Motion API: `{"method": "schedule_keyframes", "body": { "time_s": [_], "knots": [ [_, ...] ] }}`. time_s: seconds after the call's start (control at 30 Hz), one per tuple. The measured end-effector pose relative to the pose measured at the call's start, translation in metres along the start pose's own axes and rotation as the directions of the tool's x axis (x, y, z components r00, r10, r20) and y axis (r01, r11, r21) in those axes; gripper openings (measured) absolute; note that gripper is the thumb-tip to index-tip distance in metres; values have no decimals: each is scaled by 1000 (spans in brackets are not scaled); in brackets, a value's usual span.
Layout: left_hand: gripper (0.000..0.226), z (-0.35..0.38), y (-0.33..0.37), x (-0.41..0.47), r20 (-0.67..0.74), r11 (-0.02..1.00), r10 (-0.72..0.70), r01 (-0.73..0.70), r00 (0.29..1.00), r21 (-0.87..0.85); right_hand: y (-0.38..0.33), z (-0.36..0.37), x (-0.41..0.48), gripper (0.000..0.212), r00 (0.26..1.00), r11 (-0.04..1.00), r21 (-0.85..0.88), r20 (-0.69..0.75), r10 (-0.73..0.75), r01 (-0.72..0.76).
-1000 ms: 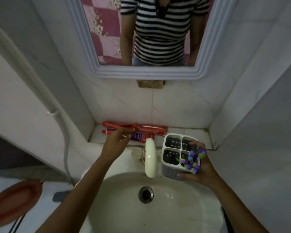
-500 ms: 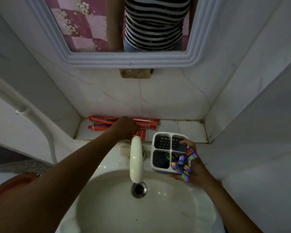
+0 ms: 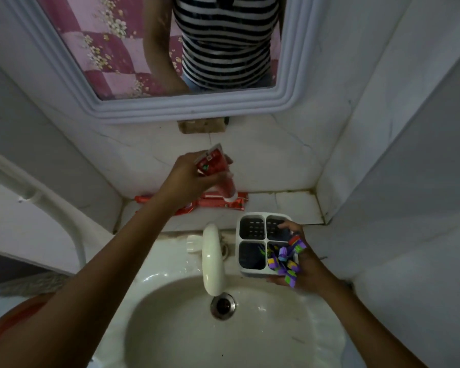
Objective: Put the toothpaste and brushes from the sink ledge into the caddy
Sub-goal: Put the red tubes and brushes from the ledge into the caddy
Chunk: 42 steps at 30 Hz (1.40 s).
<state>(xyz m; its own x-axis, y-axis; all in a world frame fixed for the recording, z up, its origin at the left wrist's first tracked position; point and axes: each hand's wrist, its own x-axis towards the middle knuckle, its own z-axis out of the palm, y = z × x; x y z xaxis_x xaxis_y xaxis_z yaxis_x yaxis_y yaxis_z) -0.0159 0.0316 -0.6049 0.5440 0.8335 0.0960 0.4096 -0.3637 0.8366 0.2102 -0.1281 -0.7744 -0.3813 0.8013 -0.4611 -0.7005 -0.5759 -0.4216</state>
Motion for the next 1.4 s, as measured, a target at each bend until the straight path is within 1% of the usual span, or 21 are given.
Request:
{"method": "schedule_keyframes", "body": {
  "time_s": [0.1, 0.2, 0.27, 0.33, 0.4, 0.43, 0.53, 0.6, 0.67, 0.7, 0.73, 0.77, 0.83, 0.87, 0.93, 1.03, 1.1, 1.2, 1.27, 1.33, 1.4],
  "knots": [
    [32, 12, 26, 0, 145, 999, 44, -44, 988, -1, 1, 3, 1, 42, 1000, 1000, 17, 14, 6, -6],
    [30, 31, 34, -1, 295, 999, 6, -17, 955, 34, -1, 12, 0, 59, 991, 1000, -1, 134, -26, 27],
    [30, 39, 33, 0, 334, 998, -29, 11, 942, 54, -2, 8, 4, 66, 999, 999, -21, 37, 28, -27],
    [26, 43, 29, 1, 365, 993, -51, 8, 930, 118, -4, -1, 9, 62, 997, 999, 7, 51, 52, -52],
    [22, 47, 26, -1, 397, 982, -77, 0, 915, 191, -2, -6, 9, 67, 992, 998, -52, -120, 41, -47],
    [23, 51, 24, -3, 409, 963, -87, -29, 908, 268, 0, -7, 7, 70, 977, 996, -87, -212, 17, -36],
    [25, 67, 16, -7, 470, 810, -84, -215, 878, 546, 3, -10, 8, 70, 988, 983, -183, -152, -1, -27],
    [26, 75, 14, -6, 505, 712, -77, -307, 859, 631, -2, 0, 5, 56, 992, 978, -208, -124, 0, -26],
    [31, 79, 11, -1, 492, 651, -70, -335, 868, 682, -12, 11, -10, 59, 948, 907, -416, -256, -189, 68],
    [33, 81, 10, 1, 484, 623, -71, -340, 872, 704, -15, 13, -11, 63, 973, 943, -330, -202, -110, 38],
    [33, 82, 9, 3, 482, 600, -71, -349, 873, 720, -17, 13, -12, 59, 974, 932, -357, -181, -138, 65],
    [32, 84, 8, 4, 483, 583, -68, -358, 873, 729, -2, 13, -7, 54, 992, 933, -350, -57, -112, 86],
    [26, 85, 6, 3, 476, 567, -39, -373, 879, 735, -3, 15, -4, 52, 977, 984, -157, 181, 117, -89],
    [23, 82, 5, 3, 463, 569, -17, -372, 886, 734, -3, 11, -3, 41, 982, 997, -61, 182, 52, -42],
    [20, 68, -1, 5, 411, 642, 11, -322, 912, 696, -3, 7, -2, 38, 1000, 998, -52, -15, -26, 25],
    [23, 30, -17, 12, 295, 866, -116, -49, 949, 497, -3, 11, 0, 55, 1000, 999, -48, 7, -19, 20],
    [21, 7, -40, 16, 169, 885, -242, 146, 956, 442, -2, 13, 0, 66, 999, 999, -25, 24, -26, 27],
    [30, -13, -86, 13, -63, 619, -388, 310, 920, 722, -4, 28, -9, 60, 998, 999, 9, 55, -31, 30],
    [37, -14, -112, 4, -134, 451, -358, 297, 924, 842, -6, 43, -13, 53, 997, 1000, 0, 78, -2, 2],
    [42, -7, -130, -4, -58, 402, -262, 163, 963, 901, -5, 49, -16, 44, 987, 997, -6, 144, -69, 71],
    [41, 5, -141, -8, 44, 322, -187, 19, 981, 947, -8, 58, -21, 45, 999, 998, -38, 16, -41, 42]
  ]
}}
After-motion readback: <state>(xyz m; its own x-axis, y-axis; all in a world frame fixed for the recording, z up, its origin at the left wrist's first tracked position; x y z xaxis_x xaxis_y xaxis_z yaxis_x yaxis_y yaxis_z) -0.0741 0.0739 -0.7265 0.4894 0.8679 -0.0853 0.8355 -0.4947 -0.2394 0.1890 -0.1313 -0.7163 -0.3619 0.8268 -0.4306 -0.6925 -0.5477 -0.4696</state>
